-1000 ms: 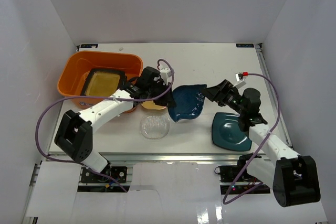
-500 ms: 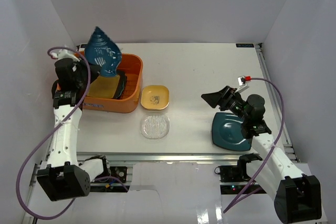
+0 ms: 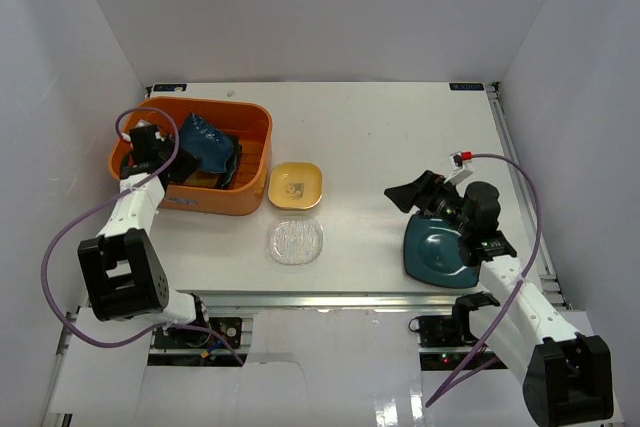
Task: Place the plates into the plastic bin on the countertop
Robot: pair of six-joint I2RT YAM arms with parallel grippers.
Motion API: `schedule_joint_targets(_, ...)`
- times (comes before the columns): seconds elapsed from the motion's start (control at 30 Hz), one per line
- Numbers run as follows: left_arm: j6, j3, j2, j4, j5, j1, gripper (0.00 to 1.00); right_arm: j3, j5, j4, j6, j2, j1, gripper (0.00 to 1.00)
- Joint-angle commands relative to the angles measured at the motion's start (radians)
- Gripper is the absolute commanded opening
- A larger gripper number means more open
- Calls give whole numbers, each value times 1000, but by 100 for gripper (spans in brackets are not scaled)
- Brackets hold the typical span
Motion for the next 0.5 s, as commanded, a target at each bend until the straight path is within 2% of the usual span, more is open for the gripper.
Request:
schedule_joint_targets(0.0,-17,31,-23,141,15,5,49,-10,117,-100,-80,-41,5,91)
schedule_joint_targets(0.03,-17,28,-20,145,15,5,59,-14,142,-123,-92,-58,5,91)
schedule_joint_targets(0.07,-14,32,-20,148,16,5,80,-14,170,-179,-110,-65,5,90)
schedule_joint_targets(0.17,-4,49,-29,147,24,5,98,-22,266,-258,-137,-81,6,90)
schedule_joint_targets(0.33,-2,121,-98,156,93,2,98,-56,369,-387,-135,-101,5,93)
schedule_joint_targets(0.47,68,182,-146,162,142,-71,98,-62,402,-448,-134,-87,6,97)
